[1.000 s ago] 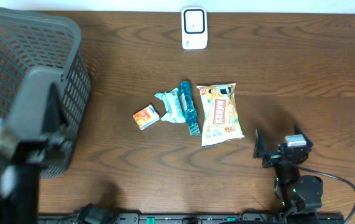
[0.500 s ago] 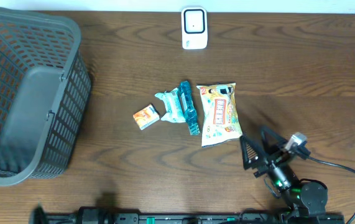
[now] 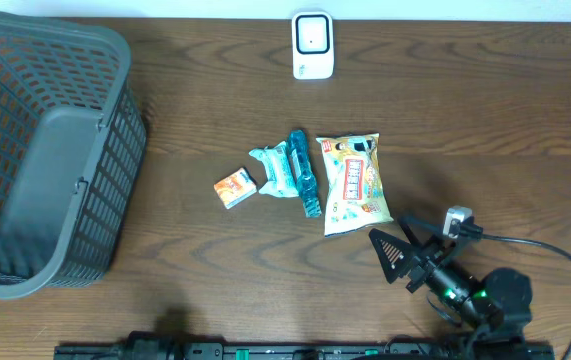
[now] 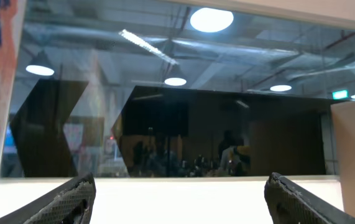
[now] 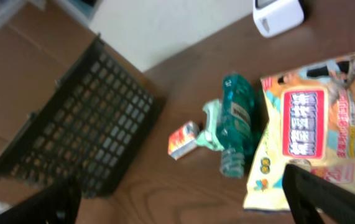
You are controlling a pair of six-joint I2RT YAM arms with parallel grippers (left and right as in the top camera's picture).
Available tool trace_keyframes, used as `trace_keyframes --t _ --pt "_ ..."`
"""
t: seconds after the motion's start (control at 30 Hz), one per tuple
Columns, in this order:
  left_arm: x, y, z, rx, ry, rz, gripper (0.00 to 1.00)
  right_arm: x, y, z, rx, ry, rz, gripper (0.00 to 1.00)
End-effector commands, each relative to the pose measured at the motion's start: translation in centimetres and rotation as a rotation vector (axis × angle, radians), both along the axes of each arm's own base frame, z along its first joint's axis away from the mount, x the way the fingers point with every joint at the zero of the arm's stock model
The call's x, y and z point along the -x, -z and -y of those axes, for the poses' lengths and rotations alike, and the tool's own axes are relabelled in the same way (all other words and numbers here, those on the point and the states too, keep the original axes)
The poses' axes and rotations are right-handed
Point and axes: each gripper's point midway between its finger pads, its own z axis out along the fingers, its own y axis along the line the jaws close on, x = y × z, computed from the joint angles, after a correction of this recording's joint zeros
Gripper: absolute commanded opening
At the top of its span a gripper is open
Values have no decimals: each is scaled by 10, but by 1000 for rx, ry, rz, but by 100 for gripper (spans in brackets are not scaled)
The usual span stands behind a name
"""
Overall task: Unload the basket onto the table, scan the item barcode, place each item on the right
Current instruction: 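Reach the right gripper toward the teal bottle on the table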
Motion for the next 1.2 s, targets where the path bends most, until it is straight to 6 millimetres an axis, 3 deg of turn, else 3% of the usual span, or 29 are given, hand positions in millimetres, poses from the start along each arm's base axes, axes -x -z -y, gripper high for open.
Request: trace_keyframes --t 0.0,0.03,0.07,0.23,0.37,0.6,0.8,0.93,1.07,1.17 --pt "-1 2 1 -67 -9 10 87 1 -25 -4 49 -42 6 100" --pt "-1 1 0 -73 -16 13 87 0 -28 -4 60 -45 -12 100" --pt "-2 1 -2 -70 -35 13 98 -2 -32 -5 80 -55 -34 100" --pt "-8 2 -36 38 -206 -13 98 -18 -52 -11 191 -100 -110 100" --pt "-13 -4 -60 132 -332 12 98 -44 -66 -14 329 -100 -175 100" --pt "-57 -11 -59 165 -350 70 98 -74 -88 -63 477 -253 -197 99" --pt "-119 13 -64 185 -422 -21 98 -97 -59 -89 499 -302 -228 99" --pt "-160 39 -58 155 -416 -141 98 -96 -37 -106 481 -382 -295 99" --pt "-194 76 -53 221 -364 -280 98 -100 -15 -108 499 -395 -361 99" --pt "-217 99 -36 198 -281 -345 98 -104 2 -109 527 -390 -399 99"
